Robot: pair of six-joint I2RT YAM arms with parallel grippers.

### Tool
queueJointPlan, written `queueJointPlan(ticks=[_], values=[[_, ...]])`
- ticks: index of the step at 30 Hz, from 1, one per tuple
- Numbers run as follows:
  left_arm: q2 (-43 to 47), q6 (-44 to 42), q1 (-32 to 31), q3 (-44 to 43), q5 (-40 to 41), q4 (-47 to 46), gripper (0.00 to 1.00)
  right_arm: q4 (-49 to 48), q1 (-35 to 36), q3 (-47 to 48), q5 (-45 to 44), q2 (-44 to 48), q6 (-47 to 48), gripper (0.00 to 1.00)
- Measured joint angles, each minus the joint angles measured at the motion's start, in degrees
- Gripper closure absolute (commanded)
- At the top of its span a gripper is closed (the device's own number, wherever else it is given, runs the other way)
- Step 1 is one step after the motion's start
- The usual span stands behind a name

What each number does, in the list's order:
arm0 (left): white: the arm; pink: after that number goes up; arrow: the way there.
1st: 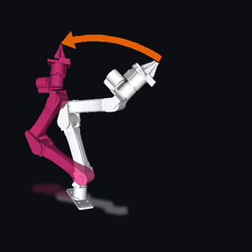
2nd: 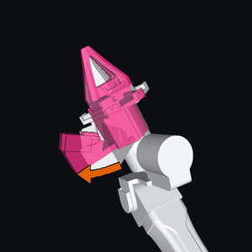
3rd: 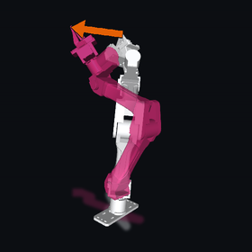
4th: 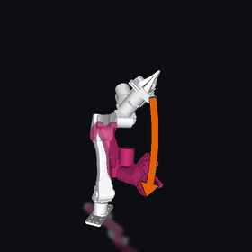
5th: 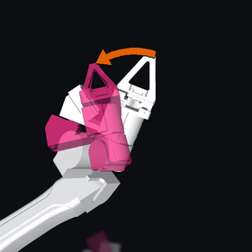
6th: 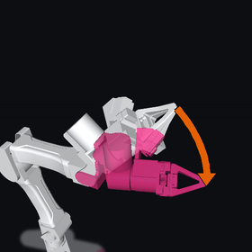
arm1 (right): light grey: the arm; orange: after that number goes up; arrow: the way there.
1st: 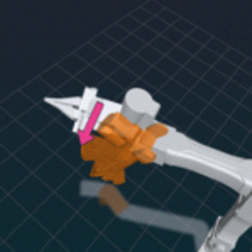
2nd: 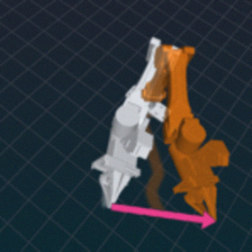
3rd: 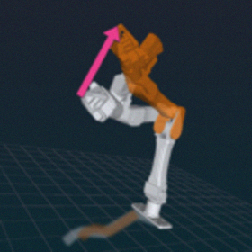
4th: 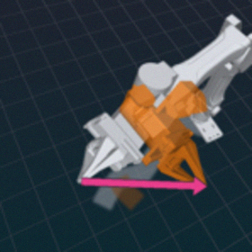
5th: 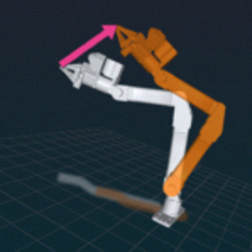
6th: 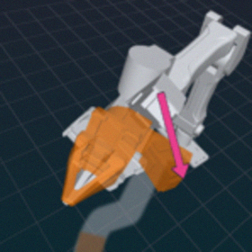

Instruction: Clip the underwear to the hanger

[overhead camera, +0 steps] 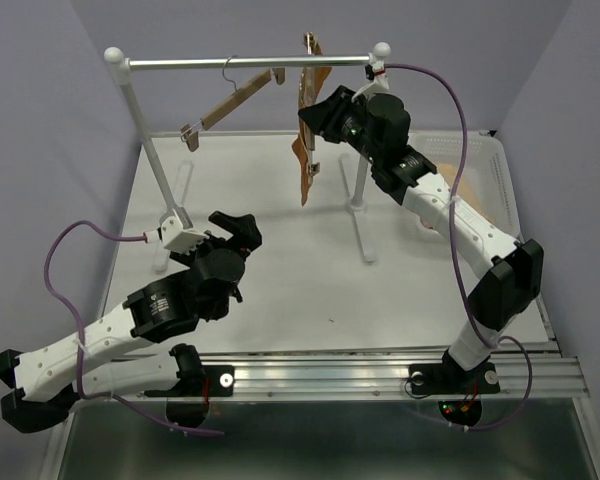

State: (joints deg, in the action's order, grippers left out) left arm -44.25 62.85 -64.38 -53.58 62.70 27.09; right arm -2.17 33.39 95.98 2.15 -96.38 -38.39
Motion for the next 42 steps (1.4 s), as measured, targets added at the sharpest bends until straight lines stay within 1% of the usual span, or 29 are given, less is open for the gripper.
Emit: queueJointPlan(ticks=[4,8,16,23,28,34,36,39,40,42], values=[[0.7,0.94,0.0,0.66,0.48,0.55,0.01,-1.97,-0.22,3.61,0.0,-3.85,-1.07,0.88],[0.79,1.14,0.0,0.76,0.52,0.48,0.01,-4.96,-0.33,4.68,0.04,-5.79,-2.84,0.88],[0.39,1.11,0.0,1.6,1.03,-0.15,0.01,-10.34,-0.33,4.68,0.33,-6.45,-5.64,0.87],[1.4,1.14,0.0,2.12,1.53,-0.92,0.01,-17.16,-0.33,3.76,-1.33,-6.67,-10.03,0.84],[1.46,1.18,0.0,2.14,1.62,-1.18,0.01,-20.04,-0.33,4.2,-5.03,-8.7,-12.37,0.8],[1.25,1.55,0.0,2.14,1.42,-1.49,0.01,-20.61,-0.33,6.69,-9.86,-12.59,-13.68,0.75],[1.2,1.6,0.0,2.14,1.36,-1.55,0.01,-20.5,-0.33,7.02,-10.69,-12.83,-13.77,0.73],[1.2,1.75,0.0,2.14,1.36,-1.55,0.01,-20.37,-0.33,7.06,-12.13,-12.85,-13.94,0.71],[1.2,1.77,0.0,2.14,1.36,-1.55,0.01,-20.33,-0.33,7.04,-12.74,-12.85,-13.97,0.67],[1.2,1.79,0.0,2.14,1.36,-1.55,0.01,-20.17,-0.33,7.04,-13.81,-12.85,-14.14,0.65]])
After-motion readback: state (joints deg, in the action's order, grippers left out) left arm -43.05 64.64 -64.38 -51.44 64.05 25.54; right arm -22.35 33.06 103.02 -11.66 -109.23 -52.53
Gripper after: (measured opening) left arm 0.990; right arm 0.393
